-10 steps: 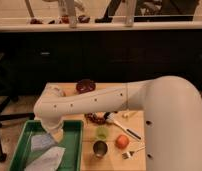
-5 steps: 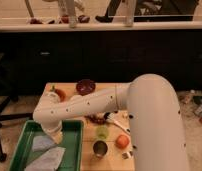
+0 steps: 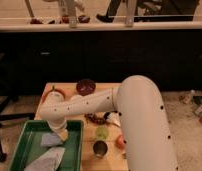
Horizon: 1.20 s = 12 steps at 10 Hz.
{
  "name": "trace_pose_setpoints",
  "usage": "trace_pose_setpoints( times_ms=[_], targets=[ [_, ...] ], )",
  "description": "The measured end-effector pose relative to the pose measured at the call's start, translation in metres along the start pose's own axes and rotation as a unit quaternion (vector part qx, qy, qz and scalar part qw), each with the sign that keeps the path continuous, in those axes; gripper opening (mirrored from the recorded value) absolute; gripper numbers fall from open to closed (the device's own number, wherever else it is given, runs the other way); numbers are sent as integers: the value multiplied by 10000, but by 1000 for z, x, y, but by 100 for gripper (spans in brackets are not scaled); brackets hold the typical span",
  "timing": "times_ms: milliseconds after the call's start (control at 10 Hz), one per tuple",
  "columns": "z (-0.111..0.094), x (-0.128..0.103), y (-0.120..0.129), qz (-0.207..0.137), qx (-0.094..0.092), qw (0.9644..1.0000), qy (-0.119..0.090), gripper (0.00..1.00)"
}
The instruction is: Wipe tray with sponge
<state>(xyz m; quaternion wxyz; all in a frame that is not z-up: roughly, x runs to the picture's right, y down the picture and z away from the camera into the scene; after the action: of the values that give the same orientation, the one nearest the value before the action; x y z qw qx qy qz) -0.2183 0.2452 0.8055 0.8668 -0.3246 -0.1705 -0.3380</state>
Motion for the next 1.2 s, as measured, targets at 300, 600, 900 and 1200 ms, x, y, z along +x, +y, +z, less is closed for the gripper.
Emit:
trace_pose_setpoints(
  times_ms=[300, 600, 900, 1200],
  targets=[
    [-9, 14, 1, 44, 104, 9995, 279, 0],
    [-35, 17, 0, -47, 194, 9985, 500, 0],
    [-30, 0, -6, -393, 91, 9976, 554, 0],
    [-20, -13, -8, -828, -144, 9912, 1021, 0]
  ],
)
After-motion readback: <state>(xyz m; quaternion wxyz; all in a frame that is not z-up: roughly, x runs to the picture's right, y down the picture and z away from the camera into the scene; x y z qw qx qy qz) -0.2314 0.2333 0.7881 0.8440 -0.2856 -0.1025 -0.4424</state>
